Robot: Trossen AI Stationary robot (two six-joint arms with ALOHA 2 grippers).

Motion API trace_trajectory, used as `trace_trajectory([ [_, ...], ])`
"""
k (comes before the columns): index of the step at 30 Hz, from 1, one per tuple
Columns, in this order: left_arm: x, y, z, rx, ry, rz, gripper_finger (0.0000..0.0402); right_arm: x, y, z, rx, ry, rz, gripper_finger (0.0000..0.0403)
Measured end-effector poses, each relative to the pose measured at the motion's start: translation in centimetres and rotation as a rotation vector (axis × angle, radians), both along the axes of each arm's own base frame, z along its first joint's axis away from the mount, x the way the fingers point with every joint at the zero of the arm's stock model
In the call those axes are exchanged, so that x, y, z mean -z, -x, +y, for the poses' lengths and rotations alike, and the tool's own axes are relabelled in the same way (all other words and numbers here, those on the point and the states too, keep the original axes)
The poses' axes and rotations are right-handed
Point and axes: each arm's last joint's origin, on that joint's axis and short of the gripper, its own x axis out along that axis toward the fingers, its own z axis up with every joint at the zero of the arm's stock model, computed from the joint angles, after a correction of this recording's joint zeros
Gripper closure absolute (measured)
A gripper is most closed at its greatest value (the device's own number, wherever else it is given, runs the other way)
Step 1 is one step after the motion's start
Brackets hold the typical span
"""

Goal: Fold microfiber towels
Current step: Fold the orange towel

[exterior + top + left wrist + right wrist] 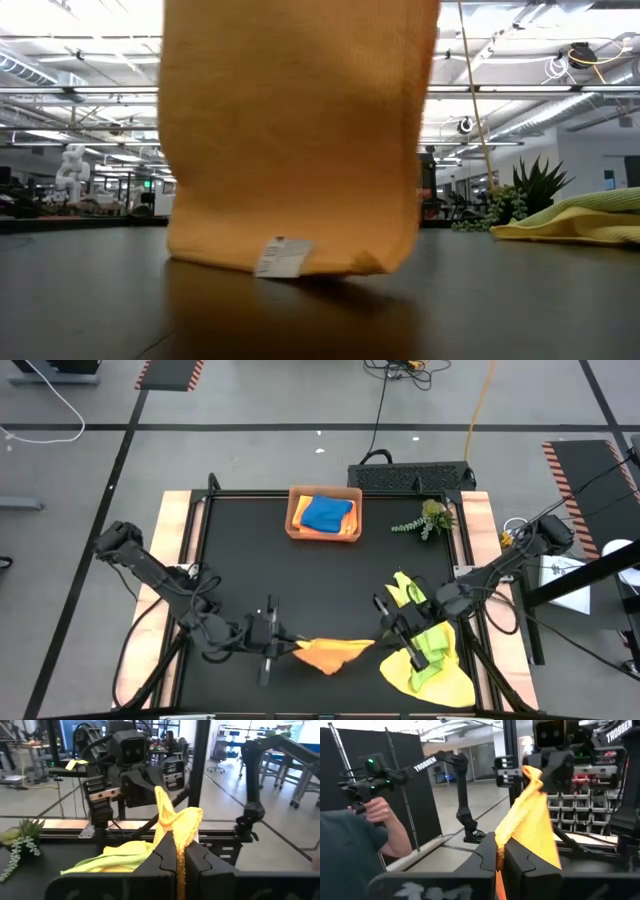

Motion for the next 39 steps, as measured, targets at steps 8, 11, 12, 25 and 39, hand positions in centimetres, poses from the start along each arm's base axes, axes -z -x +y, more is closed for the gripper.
trace_trajectory([
  [8,1.8,-1.5,3.4,-0.155,-0.102,0.17,0.0398,0.6,-0.5,-2.6,0.315,0.107,0.15,0.0403],
  [11,2.6,-2.3,5.7,-0.23,-0.153,0.253,0.0399,0.6,-0.3,-4.2,0.423,0.138,0.198,0.0403],
  [12,2.7,-2.6,6.5,-0.259,-0.163,0.275,0.0399,0.6,-0.3,-4.6,0.449,0.147,0.21,0.0403],
  [25,3.7,-5.3,19.6,-0.399,-0.252,0.444,0.0399,2.8,-0.5,-10.9,0.857,0.304,0.422,0.0403],
  [39,7.0,-5.5,26.2,-0.342,-0.275,0.583,0.0399,6.1,-0.6,-15.0,0.859,0.255,0.475,0.0403],
])
